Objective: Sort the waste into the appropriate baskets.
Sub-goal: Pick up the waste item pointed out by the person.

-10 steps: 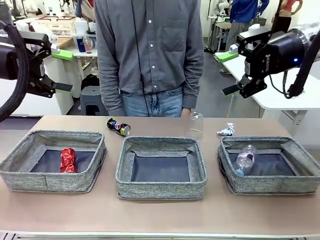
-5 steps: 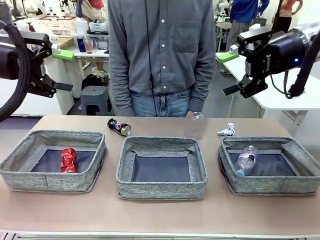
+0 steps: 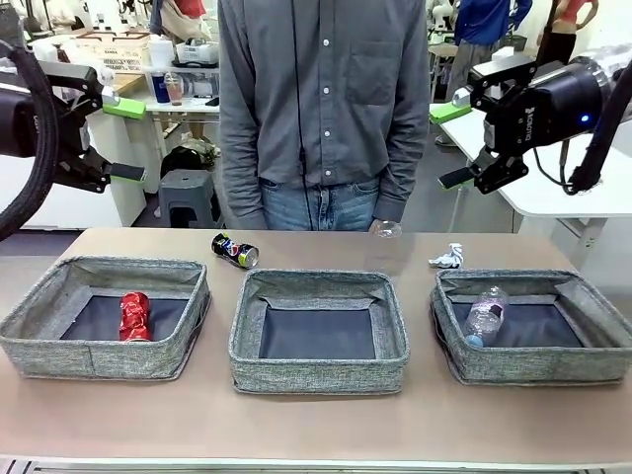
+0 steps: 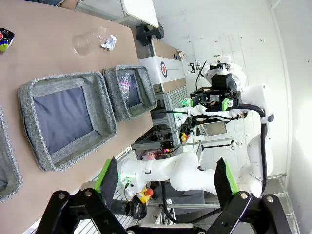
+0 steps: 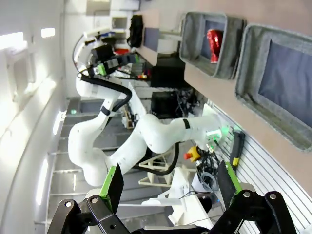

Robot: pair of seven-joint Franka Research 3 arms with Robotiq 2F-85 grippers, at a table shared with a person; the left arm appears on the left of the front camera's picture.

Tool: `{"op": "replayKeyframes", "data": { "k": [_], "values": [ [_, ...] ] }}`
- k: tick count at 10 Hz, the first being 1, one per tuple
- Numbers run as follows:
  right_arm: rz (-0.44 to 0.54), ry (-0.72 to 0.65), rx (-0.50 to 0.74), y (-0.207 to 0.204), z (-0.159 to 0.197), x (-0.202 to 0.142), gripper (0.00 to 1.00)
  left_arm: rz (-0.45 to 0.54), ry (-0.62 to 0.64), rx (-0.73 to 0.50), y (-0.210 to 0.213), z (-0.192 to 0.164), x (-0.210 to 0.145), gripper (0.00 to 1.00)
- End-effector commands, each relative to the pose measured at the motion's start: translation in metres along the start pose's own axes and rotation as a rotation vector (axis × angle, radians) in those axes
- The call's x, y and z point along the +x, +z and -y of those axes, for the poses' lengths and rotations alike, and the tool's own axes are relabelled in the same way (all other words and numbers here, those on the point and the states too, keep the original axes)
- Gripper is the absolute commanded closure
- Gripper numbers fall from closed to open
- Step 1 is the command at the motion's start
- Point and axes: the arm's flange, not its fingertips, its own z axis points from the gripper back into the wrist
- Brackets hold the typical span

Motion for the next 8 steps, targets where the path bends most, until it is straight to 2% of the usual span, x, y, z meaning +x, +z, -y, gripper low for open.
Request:
{"op": "replayKeyframes", "data": {
  "k": [1, 8],
  "values": [
    [0.012, -0.010, 0.024, -0.0018, -0.0026, 0.0007, 0.00, -0.001, 0.009, -0.008, 0.0005, 0.0034, -0.0001, 0.00],
    [0.012, -0.010, 0.024, -0.0018, -0.0026, 0.0007, 0.00, -0.001, 0.009, -0.008, 0.0005, 0.0034, -0.0001, 0.00]
  ]
}}
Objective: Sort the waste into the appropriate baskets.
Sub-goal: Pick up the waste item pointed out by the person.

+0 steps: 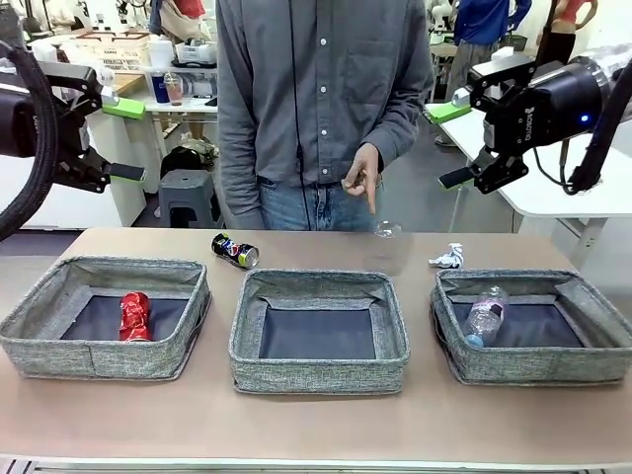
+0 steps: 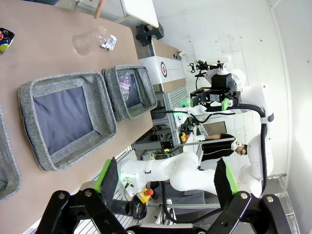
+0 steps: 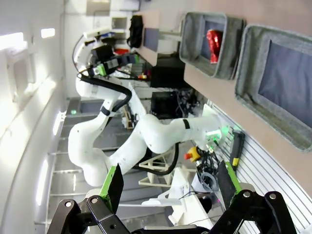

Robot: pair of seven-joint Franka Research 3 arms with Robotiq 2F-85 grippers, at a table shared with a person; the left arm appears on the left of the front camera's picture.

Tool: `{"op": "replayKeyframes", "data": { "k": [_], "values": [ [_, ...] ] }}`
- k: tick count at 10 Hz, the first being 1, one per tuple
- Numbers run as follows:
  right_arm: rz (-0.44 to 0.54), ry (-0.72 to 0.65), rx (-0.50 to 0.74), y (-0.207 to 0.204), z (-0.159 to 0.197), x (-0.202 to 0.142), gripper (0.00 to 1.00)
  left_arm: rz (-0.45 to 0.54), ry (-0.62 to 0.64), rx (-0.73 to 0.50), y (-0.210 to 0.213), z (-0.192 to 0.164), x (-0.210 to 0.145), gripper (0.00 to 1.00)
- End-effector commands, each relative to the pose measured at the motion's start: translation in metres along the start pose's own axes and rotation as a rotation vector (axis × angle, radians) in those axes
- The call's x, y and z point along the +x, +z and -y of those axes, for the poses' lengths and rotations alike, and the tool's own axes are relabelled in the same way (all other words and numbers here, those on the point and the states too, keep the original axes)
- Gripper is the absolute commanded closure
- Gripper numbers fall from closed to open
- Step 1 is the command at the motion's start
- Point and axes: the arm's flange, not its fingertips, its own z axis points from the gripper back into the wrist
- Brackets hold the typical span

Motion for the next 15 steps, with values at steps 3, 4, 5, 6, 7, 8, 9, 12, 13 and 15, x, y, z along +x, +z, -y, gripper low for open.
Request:
{"op": "replayKeyframes", "data": {
  "k": [3, 4, 5, 6, 7, 8, 9, 12, 13, 15],
  "values": [
    [0.011, -0.009, 0.024, -0.002, -0.003, 0.001, 0.00, -0.001, 0.009, -0.008, 0.000, 0.003, 0.000, 0.00],
    [0.011, -0.009, 0.024, -0.002, -0.003, 0.001, 0.00, -0.001, 0.009, -0.008, 0.000, 0.003, 0.000, 0.00],
    [0.011, -0.009, 0.024, -0.002, -0.003, 0.001, 0.00, -0.001, 0.009, -0.008, 0.000, 0.003, 0.000, 0.00],
    [0.011, -0.009, 0.024, -0.002, -0.003, 0.001, 0.00, -0.001, 0.009, -0.008, 0.000, 0.003, 0.000, 0.00],
    [0.011, -0.009, 0.024, -0.002, -0.003, 0.001, 0.00, -0.001, 0.009, -0.008, 0.000, 0.003, 0.000, 0.00],
    [0.011, -0.009, 0.024, -0.002, -0.003, 0.001, 0.00, -0.001, 0.009, -0.008, 0.000, 0.003, 0.000, 0.00],
    [0.000, 0.000, 0.000, 0.000, 0.000, 0.000, 0.00, -0.001, 0.009, -0.008, 0.000, 0.003, 0.000, 0.00],
    [-0.094, 0.351, -0.269, 0.021, 0.019, 0.010, 0.00, -0.001, 0.009, -0.008, 0.000, 0.003, 0.000, 0.00],
    [-0.093, 0.545, -0.379, 0.030, 0.029, 0.016, 0.00, -0.001, 0.009, -0.008, 0.000, 0.003, 0.000, 0.00],
    [-0.232, 1.029, -0.437, 0.042, 0.056, 0.026, 0.00, -0.001, 0.009, -0.008, 0.000, 0.003, 0.000, 0.00]
  ]
}}
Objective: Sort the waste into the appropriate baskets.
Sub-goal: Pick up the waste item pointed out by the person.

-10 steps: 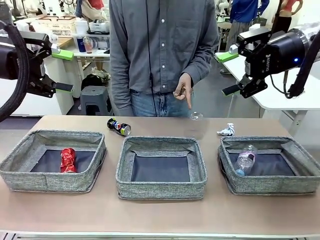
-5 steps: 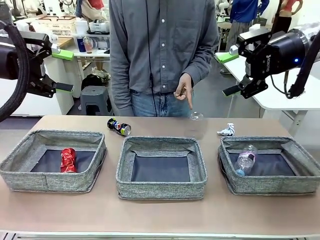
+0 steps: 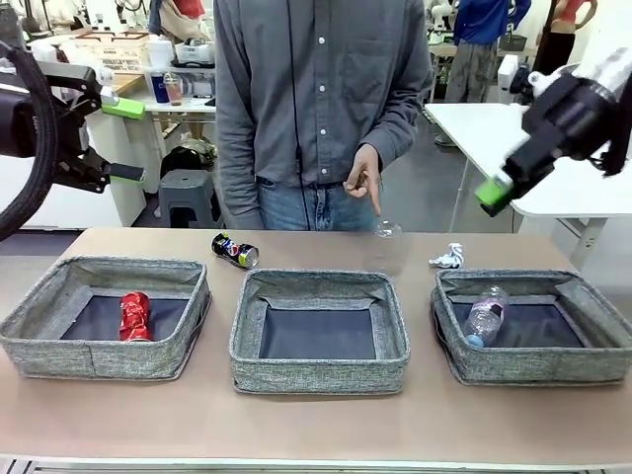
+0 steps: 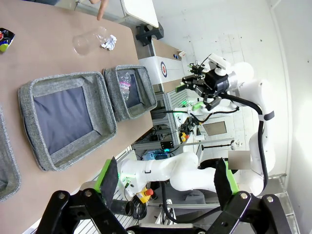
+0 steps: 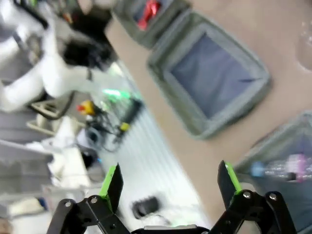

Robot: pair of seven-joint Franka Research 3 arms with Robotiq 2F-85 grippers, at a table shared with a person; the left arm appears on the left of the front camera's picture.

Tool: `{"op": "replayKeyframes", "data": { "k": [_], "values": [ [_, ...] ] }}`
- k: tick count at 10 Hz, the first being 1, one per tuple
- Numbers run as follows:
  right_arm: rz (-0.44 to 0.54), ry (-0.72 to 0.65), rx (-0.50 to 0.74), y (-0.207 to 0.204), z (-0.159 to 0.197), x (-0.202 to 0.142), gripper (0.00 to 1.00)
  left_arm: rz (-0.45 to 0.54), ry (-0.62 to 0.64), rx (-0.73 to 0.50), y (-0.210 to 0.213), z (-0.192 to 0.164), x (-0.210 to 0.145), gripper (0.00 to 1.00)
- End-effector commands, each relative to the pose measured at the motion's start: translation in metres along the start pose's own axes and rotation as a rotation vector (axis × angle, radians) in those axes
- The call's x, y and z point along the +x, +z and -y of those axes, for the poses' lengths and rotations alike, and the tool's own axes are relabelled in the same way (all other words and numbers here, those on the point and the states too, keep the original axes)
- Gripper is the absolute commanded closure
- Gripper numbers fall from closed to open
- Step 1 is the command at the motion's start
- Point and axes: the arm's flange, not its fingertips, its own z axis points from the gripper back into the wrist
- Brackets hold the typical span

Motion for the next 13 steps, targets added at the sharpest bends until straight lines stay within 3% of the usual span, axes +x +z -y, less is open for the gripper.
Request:
{"op": "replayKeyframes", "data": {
  "k": [1, 3, 4, 5, 6, 7, 8, 9, 11, 12, 13],
  "values": [
    [0.046, 0.740, 0.000, -0.002, 0.027, -0.006, 0.00, -0.001, 0.008, -0.008, 0.000, 0.003, 0.000, 0.00],
    [-0.072, 1.161, 0.177, 0.002, 0.043, -0.022, 0.00, -0.001, 0.008, -0.008, 0.000, 0.003, 0.000, 0.00],
    [-0.207, 1.228, 0.144, -0.002, 0.039, -0.027, 0.00, -0.001, 0.008, -0.008, 0.000, 0.003, 0.000, 0.00],
    [-0.175, 1.082, 0.031, -0.004, 0.023, -0.023, 0.00, -0.001, 0.008, -0.008, 0.000, 0.003, 0.000, 0.00],
    [-0.086, 0.656, -0.060, -0.008, -0.002, -0.010, 0.00, -0.001, 0.008, -0.008, 0.000, 0.003, 0.000, 0.00],
    [-0.189, 0.791, -0.007, -0.005, 0.033, -0.019, 0.00, -0.001, 0.008, -0.008, 0.000, 0.003, 0.000, 0.00],
    [-0.177, 0.810, -0.015, -0.005, 0.021, -0.015, 0.00, -0.001, 0.008, -0.008, 0.000, 0.003, 0.000, 0.00],
    [0.025, 0.903, -0.114, -0.002, 0.020, -0.015, 0.00, -0.001, 0.008, -0.008, 0.000, 0.003, 0.000, 0.00],
    [0.274, 1.030, -0.170, -0.007, 0.084, 0.002, 0.00, -0.001, 0.008, -0.008, 0.000, 0.003, 0.000, 0.00],
    [0.349, 1.000, -0.275, -0.011, 0.125, 0.008, 0.00, -0.001, 0.008, -0.008, 0.000, 0.003, 0.000, 0.00],
    [0.403, 0.993, -0.292, -0.018, 0.164, 0.012, 0.00, -0.001, 0.008, -0.008, 0.000, 0.003, 0.000, 0.00]
  ]
}}
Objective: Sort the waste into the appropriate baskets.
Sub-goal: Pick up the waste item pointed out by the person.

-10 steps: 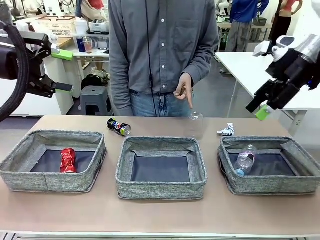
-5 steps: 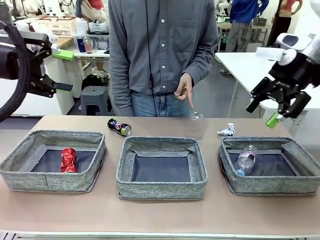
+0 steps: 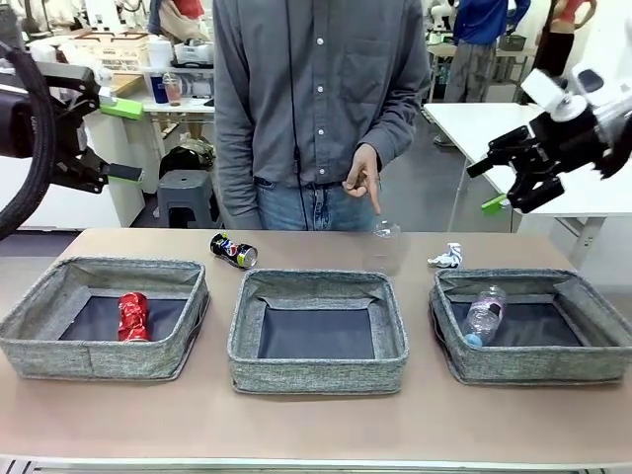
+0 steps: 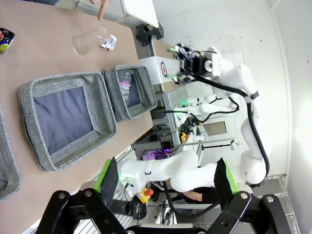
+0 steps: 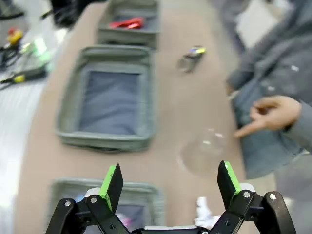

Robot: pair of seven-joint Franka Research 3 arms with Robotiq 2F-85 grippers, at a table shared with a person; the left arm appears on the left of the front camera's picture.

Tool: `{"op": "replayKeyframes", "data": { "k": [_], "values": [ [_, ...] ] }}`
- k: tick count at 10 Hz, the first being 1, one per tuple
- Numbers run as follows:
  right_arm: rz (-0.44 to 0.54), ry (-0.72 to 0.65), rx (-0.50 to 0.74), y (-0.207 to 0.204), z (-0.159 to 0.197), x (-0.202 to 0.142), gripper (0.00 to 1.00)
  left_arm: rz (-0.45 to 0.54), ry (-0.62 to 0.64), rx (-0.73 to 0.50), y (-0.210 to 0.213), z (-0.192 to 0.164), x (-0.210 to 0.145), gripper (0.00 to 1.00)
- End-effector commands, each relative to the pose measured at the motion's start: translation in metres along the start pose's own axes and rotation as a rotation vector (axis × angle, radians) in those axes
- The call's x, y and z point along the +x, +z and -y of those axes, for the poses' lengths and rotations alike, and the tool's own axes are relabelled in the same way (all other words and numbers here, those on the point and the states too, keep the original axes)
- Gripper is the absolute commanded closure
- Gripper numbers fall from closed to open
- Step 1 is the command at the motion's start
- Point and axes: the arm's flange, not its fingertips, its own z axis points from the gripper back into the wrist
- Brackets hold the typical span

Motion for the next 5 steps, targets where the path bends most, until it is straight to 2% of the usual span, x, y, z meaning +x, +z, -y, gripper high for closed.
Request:
{"op": "replayKeyframes", "data": {
  "k": [1, 2, 4, 5],
  "values": [
    [0.096, 0.072, -0.046, -0.034, 0.042, -0.046, 0.00, -0.001, 0.008, -0.008, 0.001, 0.004, 0.000, 0.00],
    [0.136, 0.095, -0.054, -0.042, 0.052, -0.058, 0.00, -0.001, 0.008, -0.008, 0.001, 0.004, 0.000, 0.00],
    [0.094, 0.066, 0.000, -0.071, 0.068, -0.086, 0.00, -0.001, 0.008, -0.008, 0.001, 0.004, 0.000, 0.00],
    [0.088, 0.009, 0.020, -0.092, 0.077, -0.102, 0.00, -0.001, 0.008, -0.008, 0.001, 0.004, 0.000, 0.00]
  ]
}}
